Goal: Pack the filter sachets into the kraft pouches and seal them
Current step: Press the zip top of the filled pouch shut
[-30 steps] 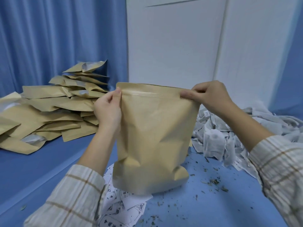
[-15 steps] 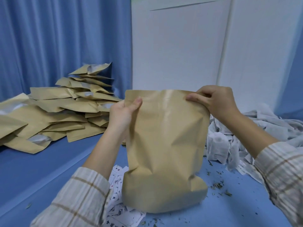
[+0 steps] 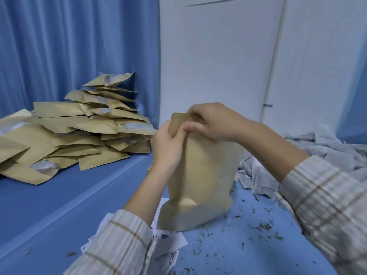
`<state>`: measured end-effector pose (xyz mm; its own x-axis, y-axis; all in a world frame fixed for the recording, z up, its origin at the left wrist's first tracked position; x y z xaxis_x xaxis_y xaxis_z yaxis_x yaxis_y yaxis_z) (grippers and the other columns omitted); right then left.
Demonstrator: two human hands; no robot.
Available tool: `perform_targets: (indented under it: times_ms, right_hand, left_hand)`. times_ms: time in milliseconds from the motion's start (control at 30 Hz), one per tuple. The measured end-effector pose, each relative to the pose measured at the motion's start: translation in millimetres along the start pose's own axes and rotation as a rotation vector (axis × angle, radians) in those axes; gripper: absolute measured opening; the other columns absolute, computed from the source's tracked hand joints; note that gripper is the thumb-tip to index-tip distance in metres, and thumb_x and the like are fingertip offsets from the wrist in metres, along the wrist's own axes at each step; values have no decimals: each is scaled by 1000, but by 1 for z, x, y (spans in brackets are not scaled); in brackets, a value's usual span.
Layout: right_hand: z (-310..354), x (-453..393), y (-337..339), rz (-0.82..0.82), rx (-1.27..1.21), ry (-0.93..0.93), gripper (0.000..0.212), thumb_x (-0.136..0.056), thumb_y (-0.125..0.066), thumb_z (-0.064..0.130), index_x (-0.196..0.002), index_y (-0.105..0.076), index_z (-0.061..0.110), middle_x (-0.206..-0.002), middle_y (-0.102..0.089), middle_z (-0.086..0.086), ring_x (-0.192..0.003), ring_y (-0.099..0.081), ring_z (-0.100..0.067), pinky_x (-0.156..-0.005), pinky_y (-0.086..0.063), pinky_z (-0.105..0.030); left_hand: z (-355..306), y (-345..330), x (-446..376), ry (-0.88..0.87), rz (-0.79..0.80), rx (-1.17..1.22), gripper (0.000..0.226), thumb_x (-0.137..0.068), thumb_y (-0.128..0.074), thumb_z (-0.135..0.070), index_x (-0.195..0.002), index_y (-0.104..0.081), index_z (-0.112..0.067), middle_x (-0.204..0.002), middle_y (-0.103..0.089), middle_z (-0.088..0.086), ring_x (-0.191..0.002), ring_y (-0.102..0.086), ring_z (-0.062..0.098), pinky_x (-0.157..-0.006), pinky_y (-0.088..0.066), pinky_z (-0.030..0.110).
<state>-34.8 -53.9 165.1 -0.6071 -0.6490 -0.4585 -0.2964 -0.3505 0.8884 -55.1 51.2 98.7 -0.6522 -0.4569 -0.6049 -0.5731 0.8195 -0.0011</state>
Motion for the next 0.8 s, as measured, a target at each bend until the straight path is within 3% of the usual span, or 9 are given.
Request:
perform_targets:
  times_ms: [67, 167, 300, 467, 567, 700, 800]
  right_hand:
    - [-2, -2, 2, -15, -53, 11, 34, -84, -58, 50, -106, -61, 23, -89, -56, 9, -88, -52, -12, -73, -42, -20]
    - [-9, -3, 2, 5, -99, 37, 26, -83, -65, 41, -98, -67, 20, -80, -57, 13, -78, -51, -8, -63, -34, -3]
    - [-14, -2, -10, 20, -22, 34, 26, -86, -63, 37, -81, -63, 11, -62, -49, 9, -65, -45, -14, -55, -32, -16]
    - [-15, 2, -8, -62, -23, 37, 32, -86, -58, 47, -93, -64, 17, -71, -53, 7, -72, -48, -14, -63, -35, -29]
    - [-25, 9, -4, -97, 168, -2, 46, -83, -48, 63, -67, -42, 20, -57, -42, 6, -57, -40, -16, -54, -28, -31]
    - [-12, 17, 0, -229, 267, 88, 47, -88, -46, 58, -72, -36, 14, -57, -38, 2, -62, -41, -24, -57, -28, -32]
    - [-13, 17, 8, -252, 286, 99, 51, -85, -43, 63, -70, -41, 15, -59, -45, -1, -63, -46, -26, -57, -28, -30]
  left_hand:
    - [10, -2, 1, 75, 29, 132, 24, -89, -64, -33, -88, -57, -10, -74, -60, -7, -65, -53, 3, -57, -40, 13]
    - [18, -3, 6, 119, 37, 223, 22, -96, -53, -29, -80, -54, -14, -58, -55, -14, -52, -47, -6, -50, -37, 11]
    - [16, -1, 10, 60, 17, 158, 22, -94, -56, -31, -75, -53, -20, -41, -46, -17, -42, -40, -1, -43, -29, 11]
    - [9, 7, 12, -9, -112, 31, 27, -96, -53, -30, -71, -45, -23, -38, -40, -14, -43, -35, 3, -47, -30, 15]
    - [10, 13, 9, 1, -160, 61, 27, -95, -54, -31, -70, -46, -24, -41, -39, -12, -43, -36, 1, -47, -30, 14]
    - [13, 7, 7, 52, -131, 120, 23, -94, -57, -31, -73, -51, -22, -44, -42, -14, -43, -38, 0, -45, -30, 11]
    - [20, -2, 3, 137, 9, 246, 23, -88, -64, -32, -85, -64, -10, -59, -58, -15, -55, -51, -1, -56, -40, 15]
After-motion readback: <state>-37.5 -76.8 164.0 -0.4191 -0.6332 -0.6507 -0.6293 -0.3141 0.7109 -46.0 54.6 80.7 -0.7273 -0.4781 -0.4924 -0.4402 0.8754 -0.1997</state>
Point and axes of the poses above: each hand's wrist, its own x-axis away from the middle knuckle, its own y-axis out of the back of the hand, z = x × y, the point moved 10 cm from there along -x, towards the middle knuckle
